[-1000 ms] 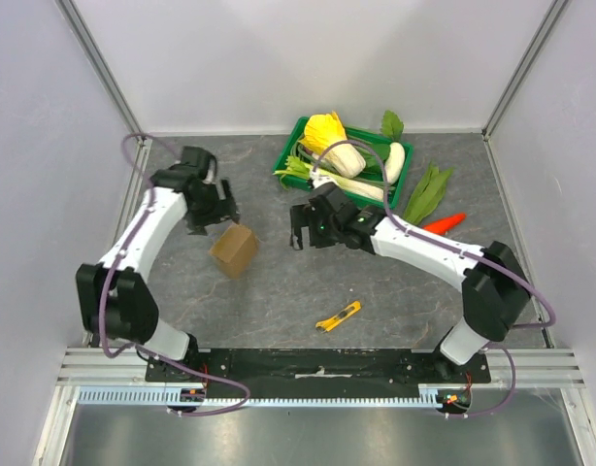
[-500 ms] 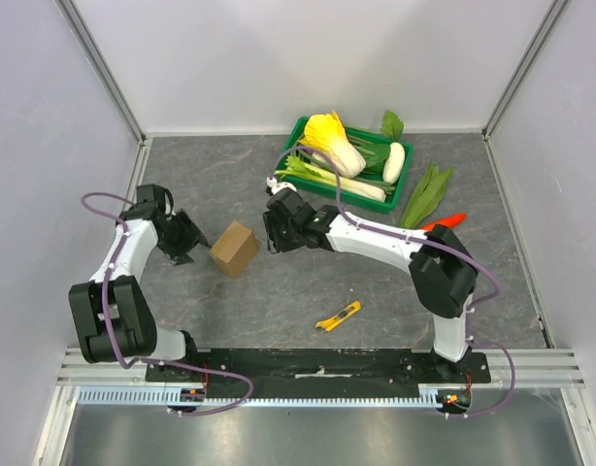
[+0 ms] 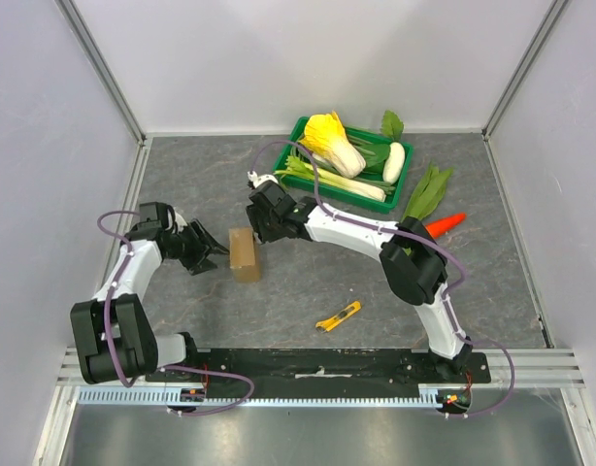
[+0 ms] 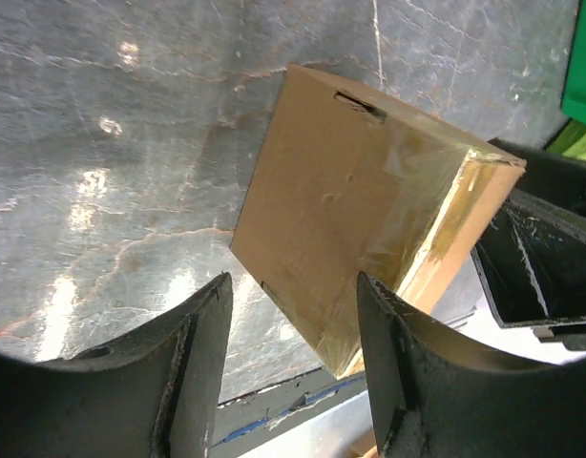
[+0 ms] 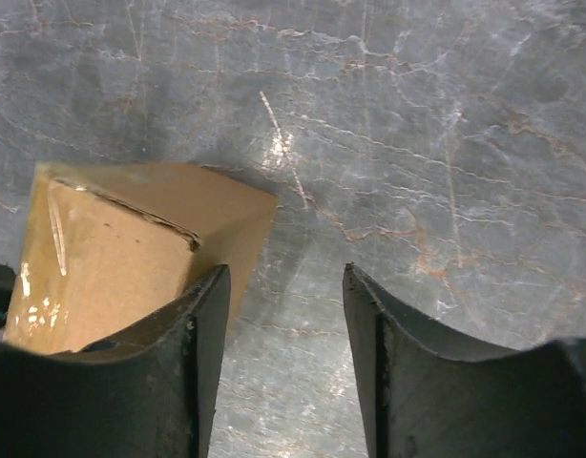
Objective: Unpack the express box
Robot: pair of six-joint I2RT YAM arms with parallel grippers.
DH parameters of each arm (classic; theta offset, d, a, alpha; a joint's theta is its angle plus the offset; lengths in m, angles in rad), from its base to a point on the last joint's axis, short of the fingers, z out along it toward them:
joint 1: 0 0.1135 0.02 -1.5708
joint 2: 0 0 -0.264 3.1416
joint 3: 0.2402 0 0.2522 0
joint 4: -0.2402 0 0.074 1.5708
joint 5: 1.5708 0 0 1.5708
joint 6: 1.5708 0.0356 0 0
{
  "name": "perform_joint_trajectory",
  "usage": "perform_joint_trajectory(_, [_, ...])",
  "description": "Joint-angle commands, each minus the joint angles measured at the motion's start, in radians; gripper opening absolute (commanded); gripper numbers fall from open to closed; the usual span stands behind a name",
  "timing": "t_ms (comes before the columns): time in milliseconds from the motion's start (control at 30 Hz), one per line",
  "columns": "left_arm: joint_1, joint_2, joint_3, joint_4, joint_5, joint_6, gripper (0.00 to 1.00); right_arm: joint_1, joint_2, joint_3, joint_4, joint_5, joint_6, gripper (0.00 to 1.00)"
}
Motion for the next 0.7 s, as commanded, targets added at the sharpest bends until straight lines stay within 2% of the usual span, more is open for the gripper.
perform_joint_trajectory(0, [-0.001,-0.050,-0.012,0.036,0.101,-0.023,0.61,0.001,-0.036,0.065,-0.046,0.094,-0.031,0.62])
perform_joint_trajectory(67, [-0.001,-0.065,0.011,-0.008,0.004,-0.026,0.61,0.001,-0.082,0.077,-0.121,0.189,-0.017,0.71])
perform_joint_trajectory(133, [0.004,-0.070,0.026,-0.037,-0.104,-0.039,0.61,0.007,-0.111,0.112,-0.169,0.217,-0.005,0.77])
perform_joint_trajectory(267, [0.014,-0.070,0.091,-0.090,-0.243,-0.058,0.63,0.071,-0.119,0.171,-0.231,0.254,-0.027,0.95])
perform_joint_trajectory(333, [0.018,-0.068,0.109,-0.100,-0.293,-0.064,0.64,0.103,-0.100,0.212,-0.243,0.263,-0.032,0.98])
perform_joint_trajectory(467, [0.028,-0.044,0.172,-0.114,-0.375,-0.035,0.78,0.166,-0.054,0.255,-0.251,0.260,-0.021,0.98])
perform_joint_trajectory(533, [0.050,-0.022,0.194,-0.125,-0.428,-0.014,0.82,0.176,-0.017,0.280,-0.251,0.260,-0.009,0.98])
perform_joint_trajectory(667, [0.096,0.010,0.221,-0.125,-0.436,-0.006,0.84,0.182,0.032,0.304,-0.255,0.251,0.034,0.98])
